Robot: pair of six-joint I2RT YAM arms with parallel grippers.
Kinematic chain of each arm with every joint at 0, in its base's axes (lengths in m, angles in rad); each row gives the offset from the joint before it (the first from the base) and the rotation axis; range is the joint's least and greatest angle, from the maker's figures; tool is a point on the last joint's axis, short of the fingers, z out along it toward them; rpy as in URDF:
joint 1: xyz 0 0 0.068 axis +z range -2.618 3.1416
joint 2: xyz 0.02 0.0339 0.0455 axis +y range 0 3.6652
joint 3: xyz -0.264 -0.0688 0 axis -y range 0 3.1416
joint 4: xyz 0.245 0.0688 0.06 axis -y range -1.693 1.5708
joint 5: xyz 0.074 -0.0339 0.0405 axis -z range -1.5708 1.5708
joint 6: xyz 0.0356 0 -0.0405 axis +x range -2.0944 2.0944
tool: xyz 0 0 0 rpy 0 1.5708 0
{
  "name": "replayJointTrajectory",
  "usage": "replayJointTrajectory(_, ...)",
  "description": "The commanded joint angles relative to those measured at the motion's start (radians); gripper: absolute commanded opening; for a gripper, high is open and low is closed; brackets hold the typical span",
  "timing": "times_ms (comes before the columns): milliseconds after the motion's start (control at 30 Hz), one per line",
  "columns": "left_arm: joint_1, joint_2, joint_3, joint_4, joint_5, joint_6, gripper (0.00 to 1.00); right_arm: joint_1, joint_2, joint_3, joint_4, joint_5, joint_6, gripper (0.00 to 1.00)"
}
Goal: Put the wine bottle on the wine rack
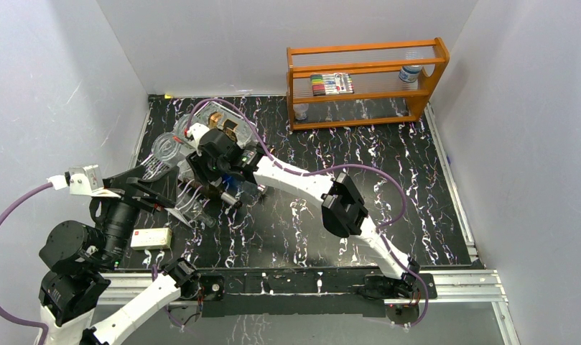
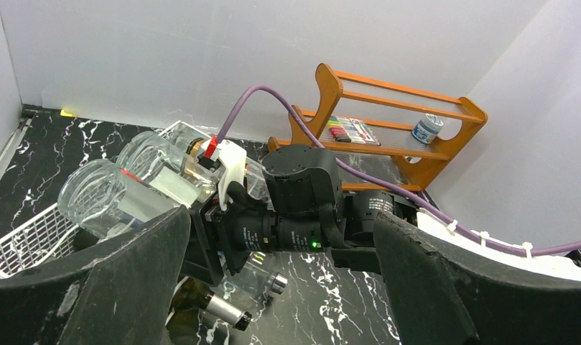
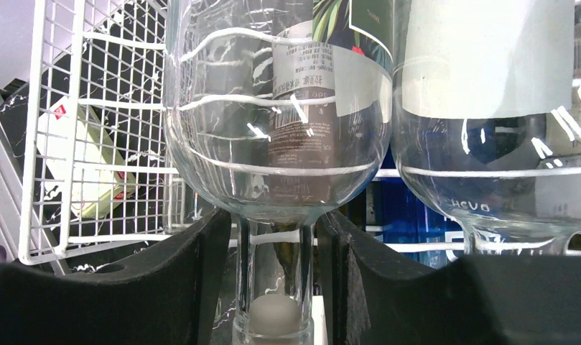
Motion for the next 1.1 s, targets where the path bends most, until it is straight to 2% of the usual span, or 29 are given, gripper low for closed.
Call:
replayJointTrajectory(0,-0.001,0.011,0.017,-0.003,-0.014,-0.001,0.98,-0.004,-0.066,0.040,0.170,0.016,0.004,0.61)
replayJointTrajectory(167,0.000,0.011,0.018,-0.007,-0.018,0.001,0.98,-0.004,-0.111,0.006,0.186,0.015,0.010,0.67)
replayJointTrajectory(300,-0.001,0.012,0.017,-0.011,-0.021,-0.001,0.98,-0.004,-0.155,-0.021,0.195,0.031,0.008,0.81)
replayJointTrajectory(567,-0.002,0.021,0.016,-0.038,-0.024,-0.005,0.98,-0.004,-0.262,-0.098,0.201,0.063,-0.018,0.86)
replayJointTrajectory(633,-0.001,0.028,0.033,-0.058,-0.024,0.011,0.98,-0.004,-0.314,-0.176,0.224,0.080,-0.027,0.87)
replayJointTrajectory(767,-0.001,0.067,0.114,-0.147,-0.041,0.049,0.98,-0.004,-0.492,-0.393,0.238,0.217,-0.047,0.97)
replayJointTrajectory(933,-0.001,0.093,0.173,-0.240,-0.036,0.060,0.98,-0.004,-0.777,-0.747,0.234,0.410,-0.026,0.98)
replayJointTrajectory(1067,-0.001,0.108,0.172,-0.289,-0.031,0.020,0.98,-0.004,-0.994,-0.969,0.123,0.564,0.056,0.98)
